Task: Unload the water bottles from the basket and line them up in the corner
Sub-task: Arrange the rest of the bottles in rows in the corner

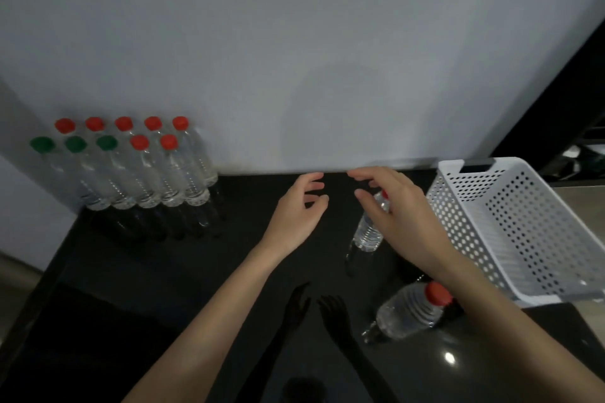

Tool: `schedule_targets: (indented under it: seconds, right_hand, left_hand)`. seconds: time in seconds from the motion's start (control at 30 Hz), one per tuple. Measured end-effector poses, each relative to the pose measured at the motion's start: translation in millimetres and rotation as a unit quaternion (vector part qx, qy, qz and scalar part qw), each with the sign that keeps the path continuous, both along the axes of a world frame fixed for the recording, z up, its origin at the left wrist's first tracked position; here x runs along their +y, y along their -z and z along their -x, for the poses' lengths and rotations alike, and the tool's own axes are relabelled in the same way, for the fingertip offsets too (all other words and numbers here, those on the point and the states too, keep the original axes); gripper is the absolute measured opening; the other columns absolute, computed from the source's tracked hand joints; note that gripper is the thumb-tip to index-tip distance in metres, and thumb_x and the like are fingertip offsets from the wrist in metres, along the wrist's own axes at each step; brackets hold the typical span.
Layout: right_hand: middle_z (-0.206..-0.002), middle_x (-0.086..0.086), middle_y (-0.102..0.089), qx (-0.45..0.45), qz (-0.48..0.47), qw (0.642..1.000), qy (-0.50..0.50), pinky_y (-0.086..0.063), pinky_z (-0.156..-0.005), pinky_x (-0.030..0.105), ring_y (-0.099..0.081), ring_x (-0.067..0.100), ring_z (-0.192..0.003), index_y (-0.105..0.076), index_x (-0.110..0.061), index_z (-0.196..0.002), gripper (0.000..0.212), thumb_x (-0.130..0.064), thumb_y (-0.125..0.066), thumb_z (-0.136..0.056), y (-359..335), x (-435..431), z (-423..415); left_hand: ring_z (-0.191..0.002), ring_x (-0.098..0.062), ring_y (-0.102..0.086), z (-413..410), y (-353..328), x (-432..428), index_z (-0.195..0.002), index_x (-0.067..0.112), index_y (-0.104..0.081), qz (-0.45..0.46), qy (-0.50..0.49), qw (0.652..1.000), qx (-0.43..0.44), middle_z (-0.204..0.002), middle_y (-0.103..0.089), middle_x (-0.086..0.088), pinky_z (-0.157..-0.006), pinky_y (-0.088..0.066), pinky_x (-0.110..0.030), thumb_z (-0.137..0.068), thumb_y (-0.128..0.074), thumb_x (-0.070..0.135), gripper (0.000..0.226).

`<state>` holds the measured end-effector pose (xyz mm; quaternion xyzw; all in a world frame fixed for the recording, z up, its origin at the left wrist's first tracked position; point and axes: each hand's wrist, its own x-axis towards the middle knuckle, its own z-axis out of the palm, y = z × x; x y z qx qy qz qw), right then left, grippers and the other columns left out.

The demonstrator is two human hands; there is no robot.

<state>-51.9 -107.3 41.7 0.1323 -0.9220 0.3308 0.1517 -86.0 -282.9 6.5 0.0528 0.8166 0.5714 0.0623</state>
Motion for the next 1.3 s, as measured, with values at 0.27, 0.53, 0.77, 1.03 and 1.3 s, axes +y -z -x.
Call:
schedule_targets:
  seconds: [0.27,0.53,0.77,1.03,1.3]
  right_hand:
    - [-0.112,-0.009,-0.062,-0.054,-0.004,0.998,-0.012,-0.048,-0.083,0.028,-0.057,0.01,-0.101,-0.058,-0.027,-0.121,0.029,-0.024,-0.058,-0.093,11.7,79.4,-37.5]
    - [-0.107,-0.013,-0.057,-0.12,-0.065,0.99,-0.028,-0.052,-0.079,0.034,-0.055,0.01,-0.098,-0.057,-0.029,-0.118,0.027,-0.036,-0.054,-0.092,53.7,93.7,-71.2]
    - [-0.089,-0.006,-0.057,-0.09,-0.314,0.943,-0.057,-0.046,-0.051,0.027,-0.059,0.013,-0.076,-0.044,-0.026,-0.104,0.06,-0.076,-0.022,-0.082,73.2,103.5,-75.2]
    - [-0.066,-0.011,-0.046,-0.139,-0.209,0.967,-0.037,-0.042,-0.057,0.027,-0.05,0.008,-0.06,-0.039,-0.025,-0.096,0.042,-0.064,-0.047,-0.084,72.4,112.8,-62.2]
    - [-0.062,-0.009,-0.051,-0.179,-0.045,0.983,0.018,-0.047,-0.055,0.028,-0.053,0.005,-0.055,-0.042,-0.027,-0.092,0.028,-0.048,-0.06,-0.086,86.6,110.0,-41.3]
  left_hand:
    - [-0.108,-0.003,-0.052,-33.2,-3.1,69.3,-0.137,0.024,-0.043,0.036,0.012,0.999,0.007,-0.132,-0.053,0.006,-0.088,-0.039,-0.018,-0.093,-0.056,0.022,0.046]
    - [-0.109,-0.01,-0.053,-7.1,14.8,79.0,-0.141,0.02,-0.04,0.085,0.007,0.996,-0.006,-0.138,-0.05,-0.001,-0.095,-0.046,-0.029,-0.093,-0.056,0.021,0.05]
    - [-0.128,-0.022,-0.046,39.3,21.5,112.9,-0.146,0.024,-0.032,0.155,0.094,0.983,0.038,-0.148,-0.038,-0.005,-0.104,-0.041,-0.035,-0.091,-0.059,0.03,0.061]
    - [-0.108,-0.021,-0.051,50.5,42.3,129.2,-0.131,0.023,-0.042,0.39,0.14,0.89,0.189,-0.123,-0.048,-0.005,-0.087,-0.05,-0.043,-0.09,-0.056,0.04,0.047]
    - [-0.073,-0.016,-0.054,35.0,43.4,91.3,-0.107,0.012,-0.044,0.381,0.09,0.902,0.182,-0.092,-0.056,-0.008,-0.069,-0.05,-0.034,-0.097,-0.046,0.034,0.024]
